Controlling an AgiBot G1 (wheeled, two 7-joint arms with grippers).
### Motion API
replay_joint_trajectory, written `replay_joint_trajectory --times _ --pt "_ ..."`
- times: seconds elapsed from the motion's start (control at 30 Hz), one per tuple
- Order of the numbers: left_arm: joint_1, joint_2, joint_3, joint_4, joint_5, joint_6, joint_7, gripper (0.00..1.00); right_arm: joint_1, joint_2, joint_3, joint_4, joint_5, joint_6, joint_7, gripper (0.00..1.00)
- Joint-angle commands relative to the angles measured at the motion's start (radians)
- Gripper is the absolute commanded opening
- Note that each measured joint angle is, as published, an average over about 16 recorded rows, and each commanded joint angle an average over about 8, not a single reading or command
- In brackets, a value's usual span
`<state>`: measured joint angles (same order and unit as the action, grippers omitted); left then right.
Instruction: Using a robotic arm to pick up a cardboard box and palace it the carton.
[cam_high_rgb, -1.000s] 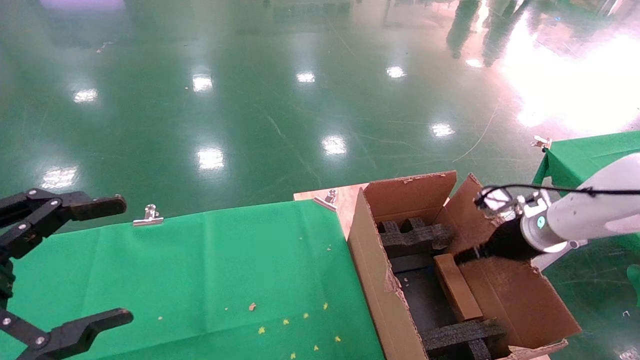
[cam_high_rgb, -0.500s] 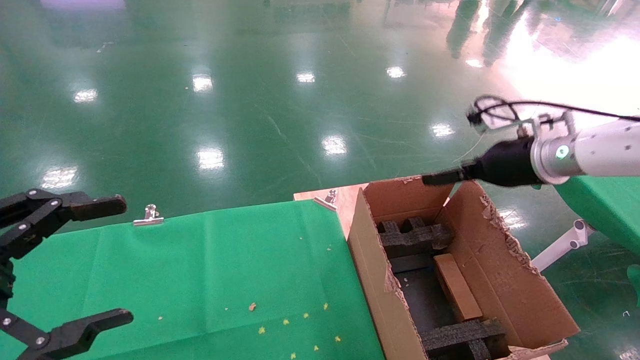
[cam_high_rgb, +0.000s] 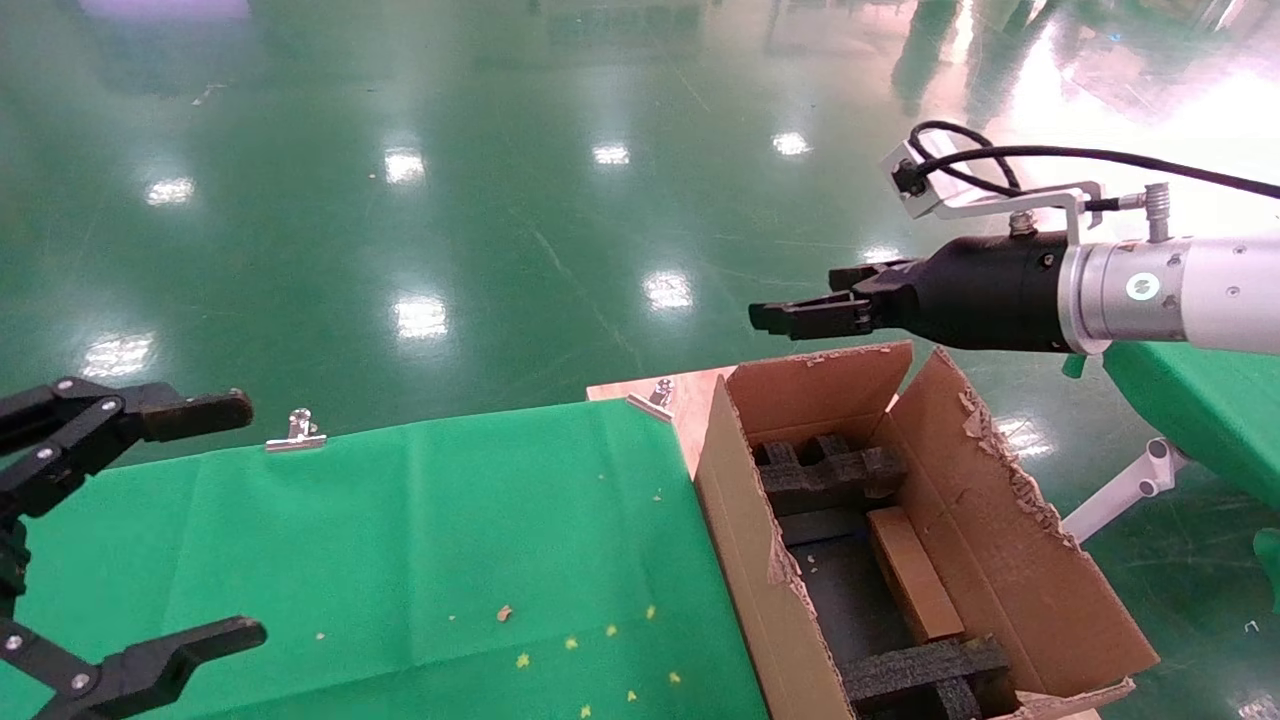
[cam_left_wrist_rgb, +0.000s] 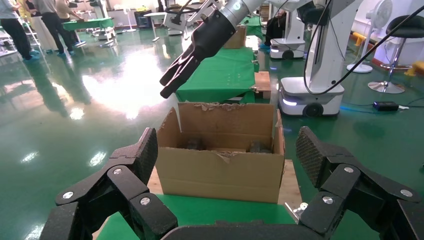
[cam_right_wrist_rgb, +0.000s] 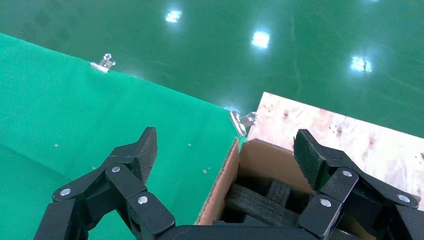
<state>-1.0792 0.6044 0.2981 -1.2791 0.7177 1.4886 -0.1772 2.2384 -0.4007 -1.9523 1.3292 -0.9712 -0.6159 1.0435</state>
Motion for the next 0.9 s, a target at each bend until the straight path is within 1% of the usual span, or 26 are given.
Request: replay_joint_trajectory --times 0.03,0.17,0.27,0.9 --pt "0.0 0.0 0.0 0.0 0.0 0.0 0.0 1.0 0.002 0.005 0.003 0.009 0.007 0.0 -0.002 1.0" --pt "0.0 0.0 0.0 0.0 0.0 0.0 0.0 1.0 -0.015 -0.003 0.018 -0.004 0.003 -0.011 -0.007 1.0" --pt "0.0 0.0 0.0 0.0 0.0 0.0 0.0 1.0 -0.05 -0.01 0.069 -0.004 0.01 -0.037 -0.034 1.0" --pt "-0.001 0.0 0.001 0.001 -0.001 0.0 0.001 1.0 -0.409 -0.074 0.586 -0.017 0.084 -0.309 -0.299 1.0"
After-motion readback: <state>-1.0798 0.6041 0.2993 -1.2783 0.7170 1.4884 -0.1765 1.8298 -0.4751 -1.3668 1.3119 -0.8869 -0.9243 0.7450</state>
